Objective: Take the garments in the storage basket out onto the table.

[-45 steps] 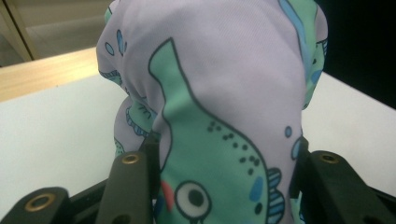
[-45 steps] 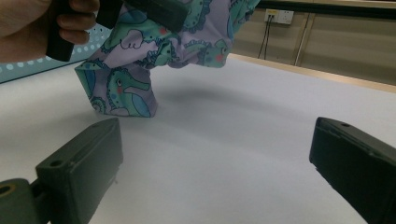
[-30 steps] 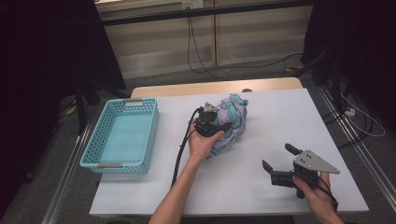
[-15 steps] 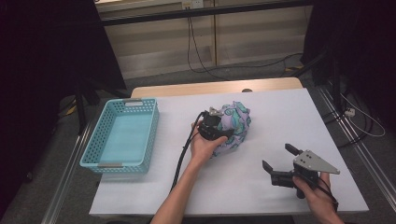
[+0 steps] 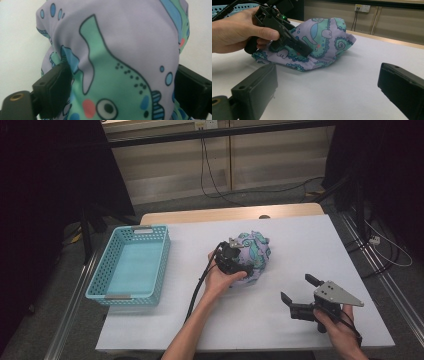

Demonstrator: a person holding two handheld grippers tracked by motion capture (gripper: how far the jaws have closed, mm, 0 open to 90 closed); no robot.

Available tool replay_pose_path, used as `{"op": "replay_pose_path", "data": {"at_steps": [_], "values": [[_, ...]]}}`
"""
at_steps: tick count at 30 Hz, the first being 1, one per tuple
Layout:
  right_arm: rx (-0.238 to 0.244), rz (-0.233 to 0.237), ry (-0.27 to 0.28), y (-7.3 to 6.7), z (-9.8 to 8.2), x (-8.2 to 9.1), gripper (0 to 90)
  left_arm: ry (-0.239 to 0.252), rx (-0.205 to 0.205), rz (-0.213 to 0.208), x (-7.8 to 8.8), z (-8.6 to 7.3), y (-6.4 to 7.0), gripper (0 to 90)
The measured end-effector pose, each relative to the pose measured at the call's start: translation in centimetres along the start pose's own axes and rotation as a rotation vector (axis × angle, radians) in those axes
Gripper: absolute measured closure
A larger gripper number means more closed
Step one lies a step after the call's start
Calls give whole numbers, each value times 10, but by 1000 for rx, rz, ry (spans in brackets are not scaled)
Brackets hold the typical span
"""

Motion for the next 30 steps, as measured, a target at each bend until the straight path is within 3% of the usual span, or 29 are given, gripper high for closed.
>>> {"op": "replay_pose_path", "data": {"at_steps": [4,7,8,10,15,20,25,27,30], "values": [[-2,1,1,1,-1,0,27,6,14,7,4,3,2,70],[-5,1,1,2,-1,1,27,32,-4,-5,13,8,2,62],[-9,0,2,3,-2,1,27,57,21,-20,18,13,3,61],[-10,0,1,4,-2,1,27,67,24,-23,21,15,2,61],[-10,1,9,5,0,3,27,99,10,15,37,23,-1,60],[-10,3,9,4,-1,2,27,136,-50,71,56,31,-1,54],[-7,1,4,4,-1,1,27,240,-34,64,74,39,-3,37],[-9,0,4,4,-1,1,27,271,-45,57,80,39,-1,37],[-1,-5,7,4,0,1,27,334,-75,11,89,38,2,38]]}}
Point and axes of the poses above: each handheld gripper's, and its own axes: x roughly backward along the jaws, z roughly out of its top, y roughly to its right, the point moved 6 cm from there along -x, roughly forward along the jaws, and after that the axes turned 6 degrees about y, right-handed, at the moved point
